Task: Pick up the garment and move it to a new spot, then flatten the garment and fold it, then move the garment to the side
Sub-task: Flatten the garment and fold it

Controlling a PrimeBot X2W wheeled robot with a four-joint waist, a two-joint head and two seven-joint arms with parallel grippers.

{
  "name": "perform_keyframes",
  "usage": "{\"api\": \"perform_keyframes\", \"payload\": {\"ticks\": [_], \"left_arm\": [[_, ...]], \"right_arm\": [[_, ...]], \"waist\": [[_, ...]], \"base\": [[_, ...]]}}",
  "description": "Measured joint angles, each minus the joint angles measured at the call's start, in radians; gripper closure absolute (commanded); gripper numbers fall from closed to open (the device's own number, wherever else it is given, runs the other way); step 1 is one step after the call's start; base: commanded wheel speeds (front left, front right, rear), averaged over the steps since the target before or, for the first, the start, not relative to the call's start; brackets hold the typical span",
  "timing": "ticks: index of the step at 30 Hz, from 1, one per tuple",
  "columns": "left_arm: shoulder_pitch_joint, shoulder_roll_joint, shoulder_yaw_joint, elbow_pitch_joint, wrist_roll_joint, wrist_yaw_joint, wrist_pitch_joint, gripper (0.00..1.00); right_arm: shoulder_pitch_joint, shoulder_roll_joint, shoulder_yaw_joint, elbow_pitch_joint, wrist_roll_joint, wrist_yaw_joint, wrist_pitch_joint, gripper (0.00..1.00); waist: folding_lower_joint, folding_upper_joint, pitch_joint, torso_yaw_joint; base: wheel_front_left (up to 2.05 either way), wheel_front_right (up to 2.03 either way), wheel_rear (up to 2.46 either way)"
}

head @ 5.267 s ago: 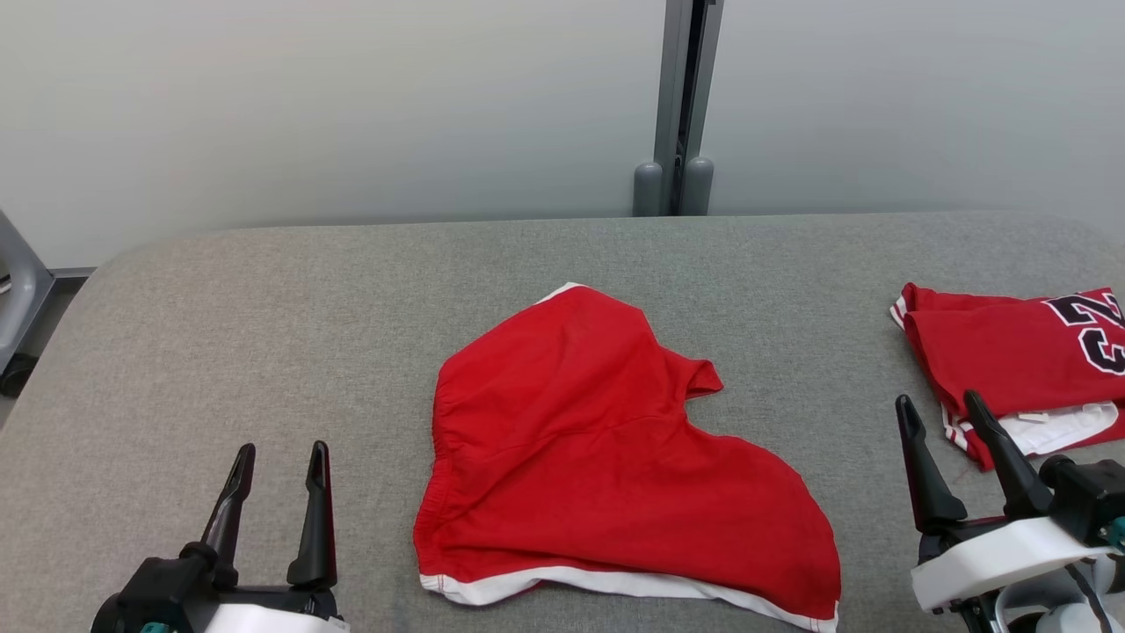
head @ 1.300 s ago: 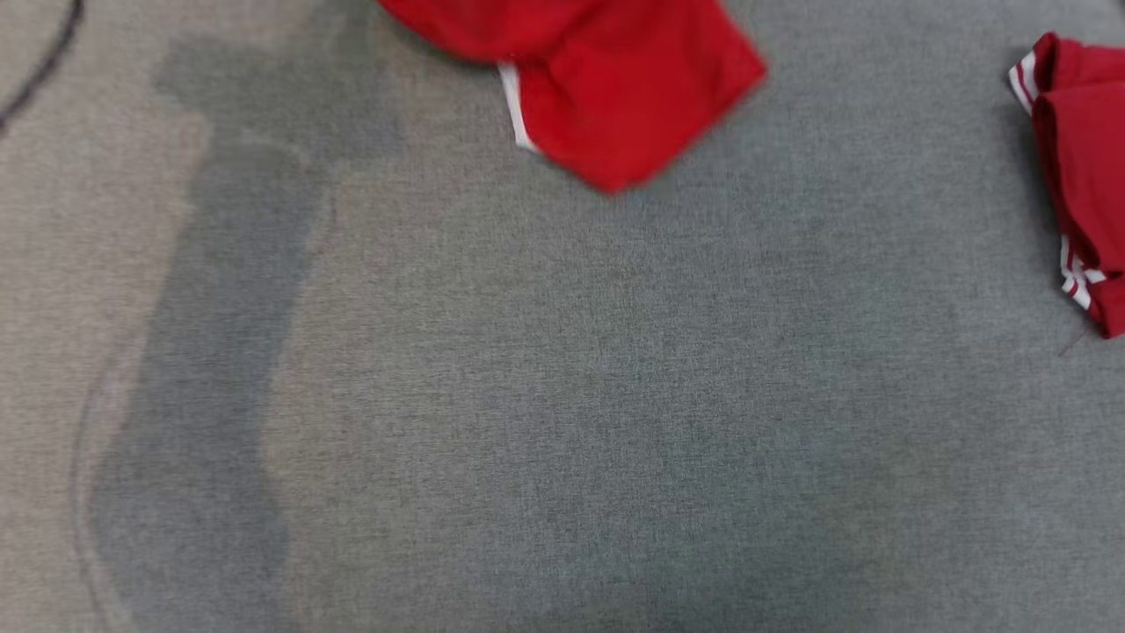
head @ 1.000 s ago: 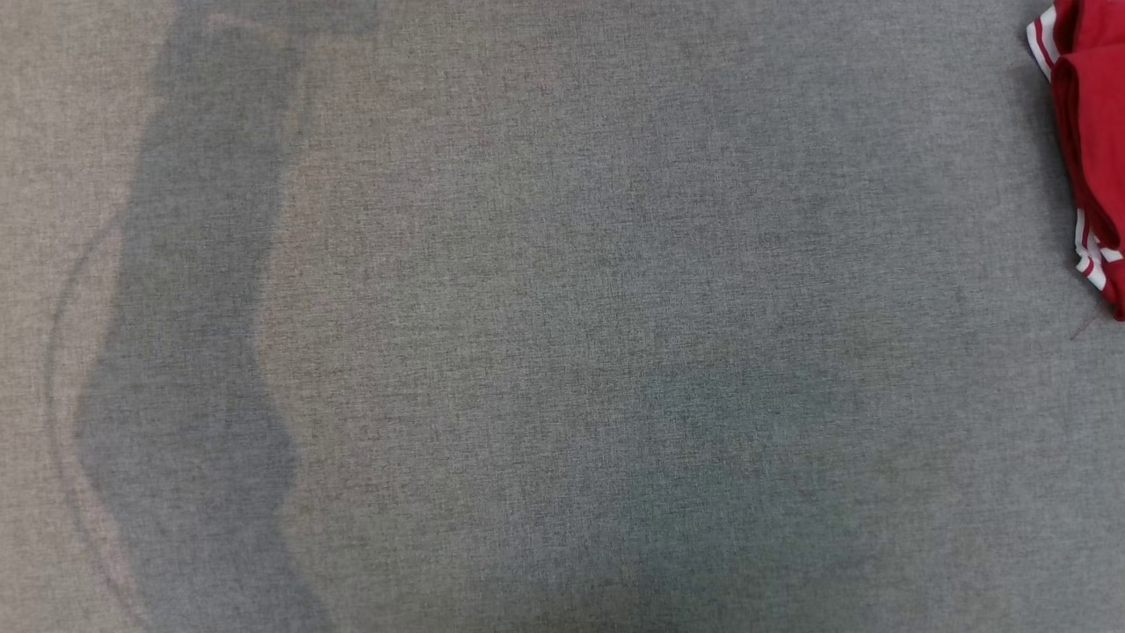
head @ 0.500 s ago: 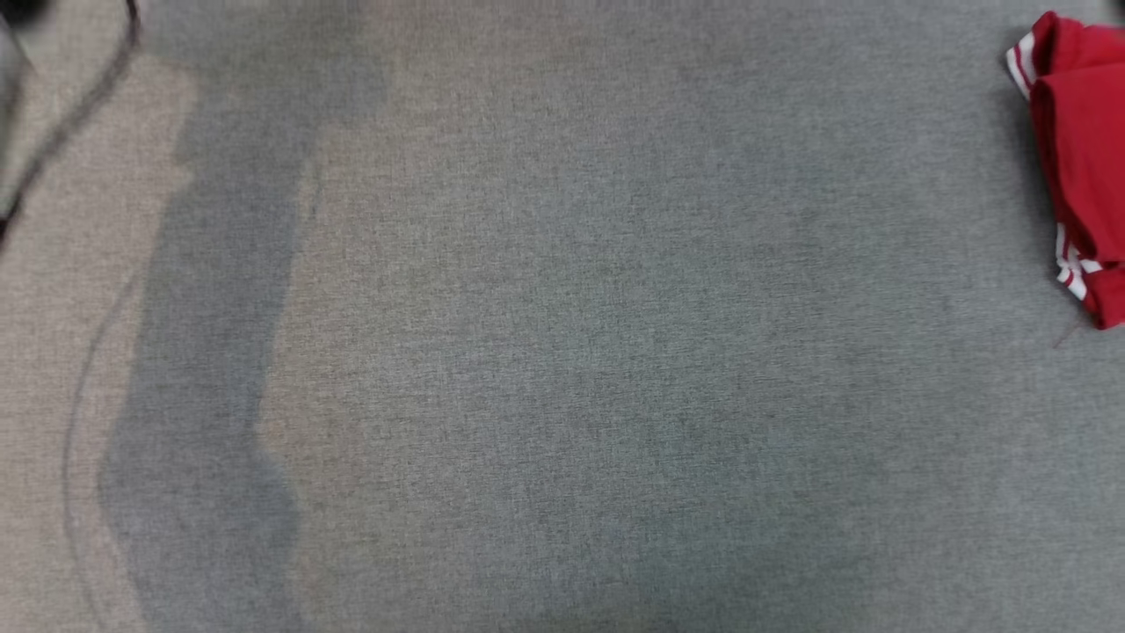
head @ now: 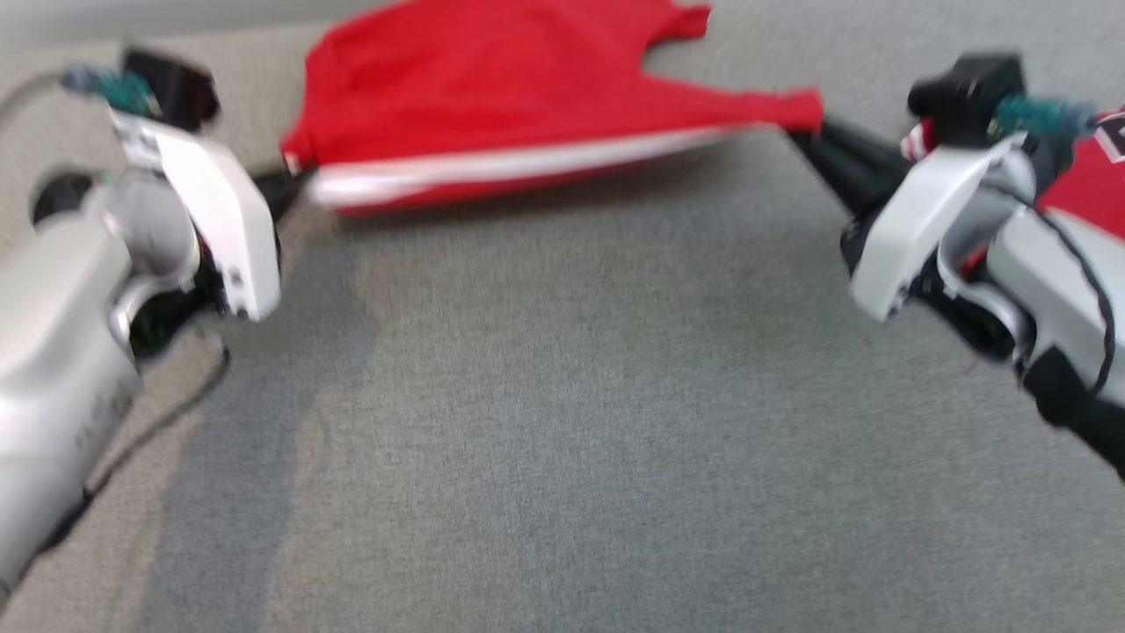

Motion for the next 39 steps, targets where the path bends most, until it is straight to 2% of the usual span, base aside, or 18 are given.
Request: {"api": "perform_keyframes", "payload": {"ticks": [6,14,20,25,28,30,39], "left_arm": [[0.157,0.041,-0.050,-0.094,-0.089,0.000,0.058,1.00],[0.326,0.143,-0.097,-0.298,-0.213,0.001,0.189,1.00],[0.434,0.253,-0.128,-0.521,-0.322,0.044,0.316,1.00],[0.467,0.325,-0.118,-0.663,-0.363,0.098,0.331,1.00],[0.464,0.339,-0.104,-0.707,-0.366,0.125,0.332,1.00],[0.439,0.339,-0.082,-0.725,-0.401,0.136,0.359,1.00],[0.244,0.299,-0.045,-0.670,-0.539,0.156,0.620,1.00]], "right_arm": [[0.129,-0.067,0.052,-0.100,0.072,0.000,0.091,1.00],[0.313,-0.214,0.069,-0.308,0.164,0.000,0.198,1.00],[0.423,-0.333,0.033,-0.441,0.215,0.000,0.266,1.00],[0.482,-0.395,-0.042,-0.529,0.209,0.000,0.294,1.00],[0.491,-0.401,-0.097,-0.547,0.185,0.000,0.317,1.00],[0.486,-0.379,-0.154,-0.543,0.173,0.000,0.350,1.00],[0.335,-0.295,-0.253,-0.456,0.210,0.000,0.542,1.00]], "waist": [[0.0000,0.0000,-0.116,-0.005],[0.0000,0.0000,-0.246,0.011],[0.0000,0.0000,-0.294,0.022],[0.0000,0.0000,-0.291,0.026],[0.0000,0.0000,-0.274,0.027],[0.0000,0.0000,-0.247,0.030],[0.0000,0.0000,-0.115,0.069]], "base": [[0.00,0.00,0.00],[0.00,0.00,0.00],[0.00,0.00,0.00],[0.00,0.00,0.00],[0.00,0.00,0.00],[0.00,0.00,0.00],[0.00,0.00,0.00]]}}
